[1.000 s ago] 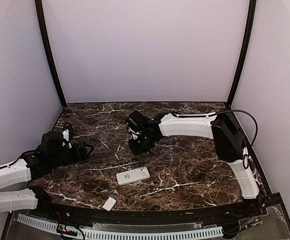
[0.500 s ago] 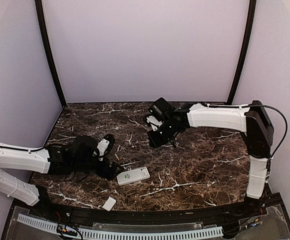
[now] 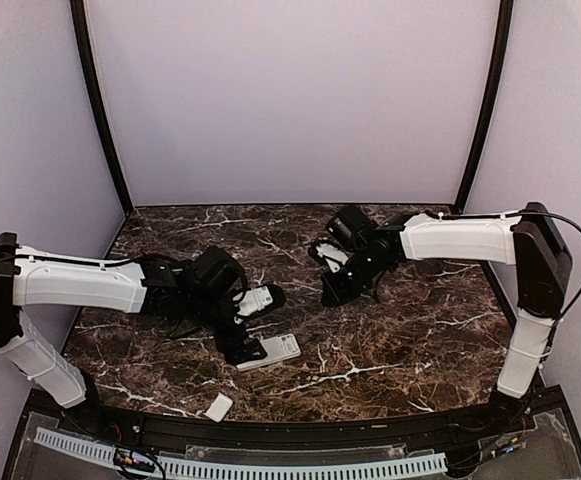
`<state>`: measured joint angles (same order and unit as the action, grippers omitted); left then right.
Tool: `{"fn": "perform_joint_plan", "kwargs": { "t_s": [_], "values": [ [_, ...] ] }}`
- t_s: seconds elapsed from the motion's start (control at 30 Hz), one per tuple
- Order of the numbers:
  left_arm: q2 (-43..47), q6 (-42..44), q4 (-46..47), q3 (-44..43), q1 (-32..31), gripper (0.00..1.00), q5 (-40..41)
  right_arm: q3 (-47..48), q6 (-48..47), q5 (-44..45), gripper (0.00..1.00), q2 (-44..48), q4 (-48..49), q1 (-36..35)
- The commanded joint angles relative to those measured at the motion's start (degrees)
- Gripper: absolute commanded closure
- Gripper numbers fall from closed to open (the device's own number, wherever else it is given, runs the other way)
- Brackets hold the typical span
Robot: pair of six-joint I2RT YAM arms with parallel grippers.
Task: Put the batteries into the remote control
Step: Move the remote control without batteries to the center of the board.
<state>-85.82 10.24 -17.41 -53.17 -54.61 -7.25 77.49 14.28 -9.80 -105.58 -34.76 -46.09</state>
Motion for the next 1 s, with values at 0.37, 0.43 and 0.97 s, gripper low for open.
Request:
{"fn": "perform_joint_plan", "kwargs": {
  "t_s": [0.37,0.43,0.97],
  "values": [
    [-10.95,9.34,-4.32,-0.91,-0.09,0.01,-0.92,-8.44,2.33,-4.98,1.0,5.4,5.64,0.47],
    [-11.89,8.95,-3.13,-0.92,0.06,0.01,-0.07,-9.58,2.33,-5.01,1.0,6.71,5.78,0.56],
    [-16.15,9.27,-4.15,-3.36,1.45,0.34,-3.27,-10.64,4.12,-2.84,1.0,8.03,5.09,1.7]
  ]
}}
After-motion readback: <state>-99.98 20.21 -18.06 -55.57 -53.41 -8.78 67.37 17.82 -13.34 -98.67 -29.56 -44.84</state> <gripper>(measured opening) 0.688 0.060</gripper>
